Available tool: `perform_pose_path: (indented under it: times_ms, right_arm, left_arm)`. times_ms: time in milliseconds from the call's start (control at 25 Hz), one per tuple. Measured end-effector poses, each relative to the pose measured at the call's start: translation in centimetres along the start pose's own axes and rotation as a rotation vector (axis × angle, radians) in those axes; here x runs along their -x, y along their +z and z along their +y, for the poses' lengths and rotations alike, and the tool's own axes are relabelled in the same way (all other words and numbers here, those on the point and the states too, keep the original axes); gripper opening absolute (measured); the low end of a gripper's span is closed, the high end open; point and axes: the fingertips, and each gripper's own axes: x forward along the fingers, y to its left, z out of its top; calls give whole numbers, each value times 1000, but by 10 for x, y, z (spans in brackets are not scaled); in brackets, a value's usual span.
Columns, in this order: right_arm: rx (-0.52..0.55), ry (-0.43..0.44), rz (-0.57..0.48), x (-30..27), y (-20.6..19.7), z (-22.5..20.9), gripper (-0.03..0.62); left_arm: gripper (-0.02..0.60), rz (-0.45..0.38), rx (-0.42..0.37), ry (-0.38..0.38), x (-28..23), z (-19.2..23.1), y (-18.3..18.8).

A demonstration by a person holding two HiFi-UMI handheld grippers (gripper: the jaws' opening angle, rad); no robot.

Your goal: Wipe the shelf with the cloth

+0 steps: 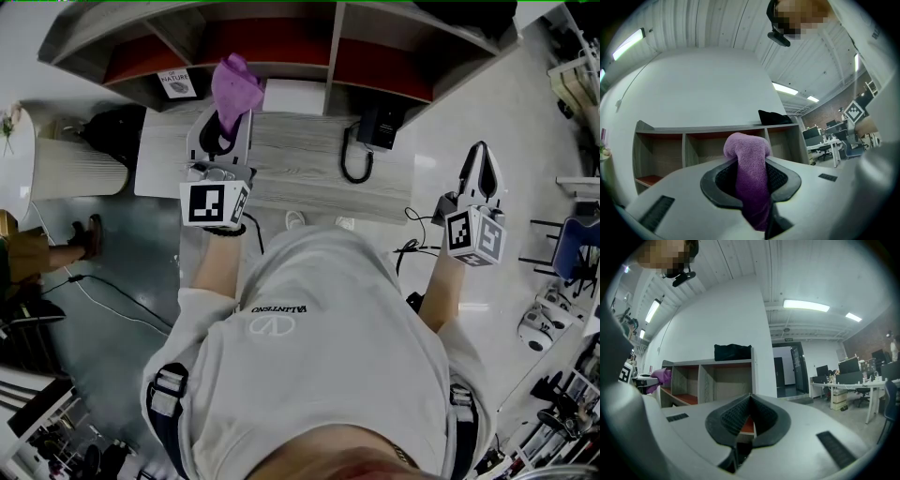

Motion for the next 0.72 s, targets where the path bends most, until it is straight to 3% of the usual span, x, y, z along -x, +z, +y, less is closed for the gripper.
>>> perform_pose_path:
  times_ms: [720]
  right_arm:
    - [15, -15, 5, 0, 1, -4, 0]
  left_arm:
    - [103, 0, 8, -2, -2, 1, -2]
